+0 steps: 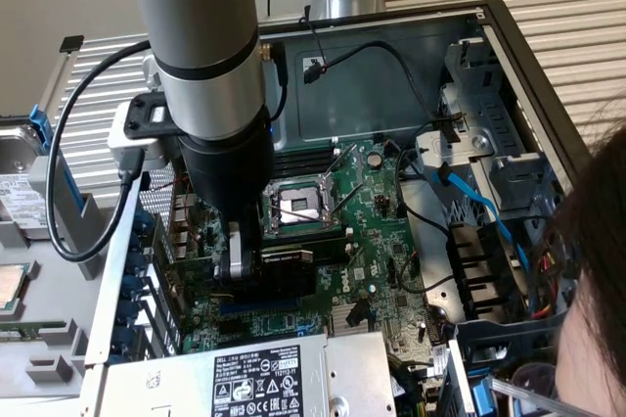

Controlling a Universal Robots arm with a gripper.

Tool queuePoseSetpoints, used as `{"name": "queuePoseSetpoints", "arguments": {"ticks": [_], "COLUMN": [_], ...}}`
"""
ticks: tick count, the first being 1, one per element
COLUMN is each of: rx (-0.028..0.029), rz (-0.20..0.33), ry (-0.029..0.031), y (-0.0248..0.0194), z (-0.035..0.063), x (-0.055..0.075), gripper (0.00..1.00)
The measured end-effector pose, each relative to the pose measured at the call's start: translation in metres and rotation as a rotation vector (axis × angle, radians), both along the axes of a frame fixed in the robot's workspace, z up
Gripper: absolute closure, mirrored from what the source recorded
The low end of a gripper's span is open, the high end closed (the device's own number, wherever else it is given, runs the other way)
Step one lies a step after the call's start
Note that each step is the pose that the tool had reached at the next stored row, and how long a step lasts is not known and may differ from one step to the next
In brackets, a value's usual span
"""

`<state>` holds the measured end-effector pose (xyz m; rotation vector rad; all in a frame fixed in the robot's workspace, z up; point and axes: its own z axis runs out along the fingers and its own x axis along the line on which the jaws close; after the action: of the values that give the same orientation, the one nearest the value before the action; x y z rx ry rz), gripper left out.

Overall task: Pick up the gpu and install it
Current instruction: 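Insert the gpu into the slot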

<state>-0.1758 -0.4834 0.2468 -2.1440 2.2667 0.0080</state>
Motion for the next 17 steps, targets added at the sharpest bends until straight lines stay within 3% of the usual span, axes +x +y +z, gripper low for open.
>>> {"name": "queuePoseSetpoints", "arguments": {"ticks": [17], "rx": [0.0012], "rz": [0.0], "ry": [-0.001], "y": [0.0001], "z": [0.0015], "x": [0.001], "gripper": [0.73]}}
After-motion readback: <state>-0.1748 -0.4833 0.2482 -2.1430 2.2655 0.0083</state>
